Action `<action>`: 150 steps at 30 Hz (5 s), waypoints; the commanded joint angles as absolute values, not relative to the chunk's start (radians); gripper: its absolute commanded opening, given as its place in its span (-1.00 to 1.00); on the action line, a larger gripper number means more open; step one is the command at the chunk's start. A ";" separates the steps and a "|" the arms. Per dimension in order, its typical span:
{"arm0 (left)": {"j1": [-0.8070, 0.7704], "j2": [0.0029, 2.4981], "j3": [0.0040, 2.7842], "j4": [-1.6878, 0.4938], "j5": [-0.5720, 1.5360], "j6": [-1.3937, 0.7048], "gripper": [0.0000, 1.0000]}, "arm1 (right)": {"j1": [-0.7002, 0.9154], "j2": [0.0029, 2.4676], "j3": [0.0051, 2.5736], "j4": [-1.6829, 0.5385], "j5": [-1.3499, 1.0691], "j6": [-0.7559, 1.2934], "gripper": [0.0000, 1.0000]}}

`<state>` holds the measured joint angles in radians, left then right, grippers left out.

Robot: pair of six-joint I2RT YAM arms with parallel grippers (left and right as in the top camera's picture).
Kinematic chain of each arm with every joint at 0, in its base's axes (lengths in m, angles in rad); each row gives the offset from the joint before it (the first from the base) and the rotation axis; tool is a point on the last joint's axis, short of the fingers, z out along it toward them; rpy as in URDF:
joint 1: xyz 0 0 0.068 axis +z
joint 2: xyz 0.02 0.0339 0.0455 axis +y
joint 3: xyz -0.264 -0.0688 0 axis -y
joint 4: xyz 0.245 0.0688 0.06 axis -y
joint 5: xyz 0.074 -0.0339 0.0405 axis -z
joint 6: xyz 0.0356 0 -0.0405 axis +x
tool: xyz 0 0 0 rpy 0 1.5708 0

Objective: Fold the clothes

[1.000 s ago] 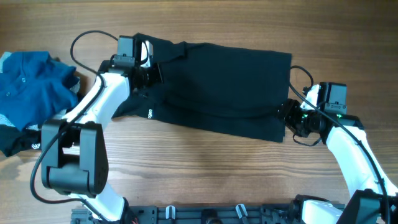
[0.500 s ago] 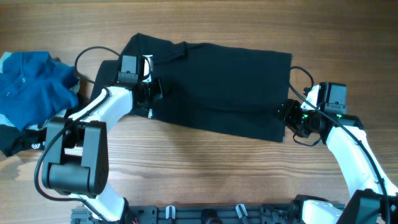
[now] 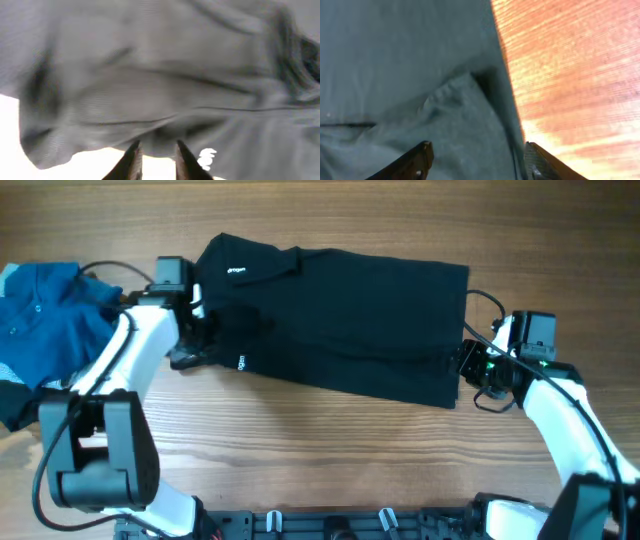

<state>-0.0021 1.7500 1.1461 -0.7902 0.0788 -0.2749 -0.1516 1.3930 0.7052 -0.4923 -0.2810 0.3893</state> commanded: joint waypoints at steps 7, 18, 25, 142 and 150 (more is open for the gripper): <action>0.090 1.772 1.035 -0.634 0.023 -0.239 -0.48 | -0.152 1.598 0.718 -0.273 -0.393 0.363 -0.55; 0.090 1.783 1.028 -0.593 0.006 -0.239 -0.46 | -0.250 1.530 0.727 -0.301 -0.314 0.369 -0.91; 0.090 1.694 1.114 -0.721 0.093 -0.239 -0.20 | -0.258 1.437 0.823 -0.485 -0.400 0.321 0.28; -0.087 1.924 1.492 -0.510 0.246 -0.119 -0.86 | -0.301 1.626 1.236 -0.554 -0.312 0.309 0.33; -0.096 1.966 1.491 -0.600 0.217 -0.120 -0.29 | -0.301 1.663 1.236 -0.575 -0.308 0.291 0.42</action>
<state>-0.0925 1.9434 1.4769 -0.5762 0.2573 -0.1184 -0.2981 1.6287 1.2293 -0.5629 -0.2886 0.3077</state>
